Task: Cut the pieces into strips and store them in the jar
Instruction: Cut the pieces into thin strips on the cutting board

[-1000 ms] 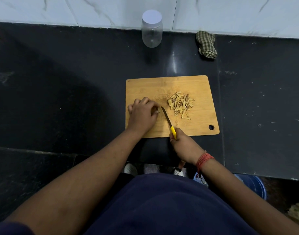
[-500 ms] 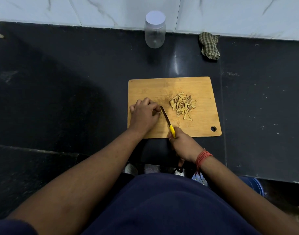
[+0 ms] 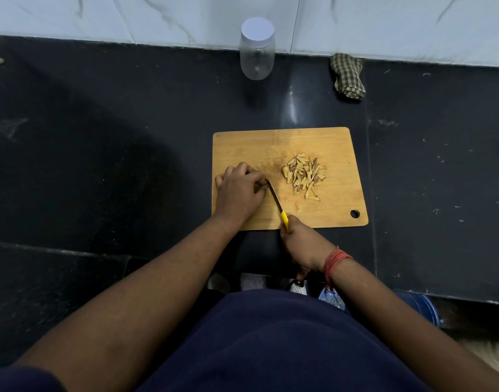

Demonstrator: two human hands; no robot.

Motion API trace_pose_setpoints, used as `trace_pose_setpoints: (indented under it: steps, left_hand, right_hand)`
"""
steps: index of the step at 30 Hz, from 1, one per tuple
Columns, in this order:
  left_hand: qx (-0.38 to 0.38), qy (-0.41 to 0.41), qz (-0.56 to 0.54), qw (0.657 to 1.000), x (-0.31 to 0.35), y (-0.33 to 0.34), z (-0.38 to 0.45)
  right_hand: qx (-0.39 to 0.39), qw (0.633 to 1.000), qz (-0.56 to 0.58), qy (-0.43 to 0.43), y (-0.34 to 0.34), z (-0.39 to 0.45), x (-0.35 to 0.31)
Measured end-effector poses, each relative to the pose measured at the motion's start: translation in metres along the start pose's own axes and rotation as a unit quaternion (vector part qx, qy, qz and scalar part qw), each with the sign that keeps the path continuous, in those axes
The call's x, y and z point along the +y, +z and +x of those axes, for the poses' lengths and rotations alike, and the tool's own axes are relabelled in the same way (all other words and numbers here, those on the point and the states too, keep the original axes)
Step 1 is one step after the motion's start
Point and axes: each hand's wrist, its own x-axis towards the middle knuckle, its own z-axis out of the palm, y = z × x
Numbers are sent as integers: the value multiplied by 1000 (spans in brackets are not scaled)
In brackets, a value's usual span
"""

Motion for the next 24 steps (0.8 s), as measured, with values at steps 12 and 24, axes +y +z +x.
trace_pose_setpoints:
  steps: [12, 24]
  left_hand:
    - [7, -2, -6, 1000, -3, 6, -3]
    - [24, 20, -54, 998, -11, 7, -13]
  right_hand:
    - [63, 991, -101, -55, -2, -16, 31]
    - [67, 994, -69, -57, -8, -7, 20]
